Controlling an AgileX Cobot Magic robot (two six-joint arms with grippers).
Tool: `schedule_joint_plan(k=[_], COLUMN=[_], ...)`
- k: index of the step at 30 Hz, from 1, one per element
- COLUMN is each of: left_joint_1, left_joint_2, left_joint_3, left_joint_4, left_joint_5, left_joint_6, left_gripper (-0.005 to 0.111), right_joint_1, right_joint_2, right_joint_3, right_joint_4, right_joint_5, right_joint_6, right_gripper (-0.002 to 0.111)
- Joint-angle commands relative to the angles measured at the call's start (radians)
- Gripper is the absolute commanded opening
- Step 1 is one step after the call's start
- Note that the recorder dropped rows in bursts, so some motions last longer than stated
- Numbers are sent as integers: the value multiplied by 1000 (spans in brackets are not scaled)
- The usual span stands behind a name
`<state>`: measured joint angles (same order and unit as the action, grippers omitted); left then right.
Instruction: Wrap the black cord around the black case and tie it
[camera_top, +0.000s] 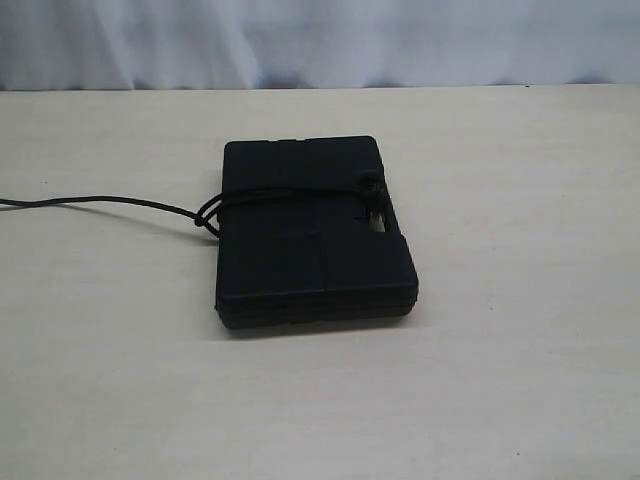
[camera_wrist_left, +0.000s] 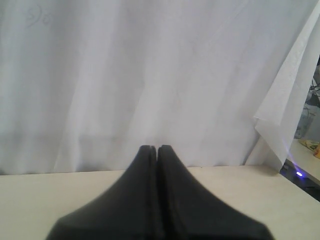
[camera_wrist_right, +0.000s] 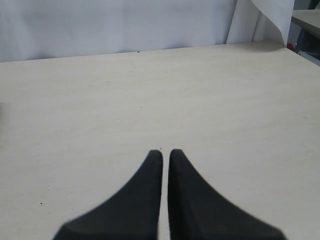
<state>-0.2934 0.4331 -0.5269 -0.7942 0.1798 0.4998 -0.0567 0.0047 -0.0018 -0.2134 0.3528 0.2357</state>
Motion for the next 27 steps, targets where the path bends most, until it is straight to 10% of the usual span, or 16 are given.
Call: schedule_joint_plan(k=[1,9,27], left_joint_1=[-4,47,119], left_joint_2=[-5,-82,-293], left_joint_3=[4,166,481], left_joint_4=[41,426,507], left_joint_5=[-32,73,-214], left_joint_6=[95,128,122], left_gripper=[0,0,0], right_joint_1=[3,3,3], right_joint_2=[-5,-5,-5], right_joint_3=[2,2,2], right_joint_4=[0,0,0], right_joint_5=[1,1,1], right_joint_6=[5,5,5], right_gripper=[4,4,4])
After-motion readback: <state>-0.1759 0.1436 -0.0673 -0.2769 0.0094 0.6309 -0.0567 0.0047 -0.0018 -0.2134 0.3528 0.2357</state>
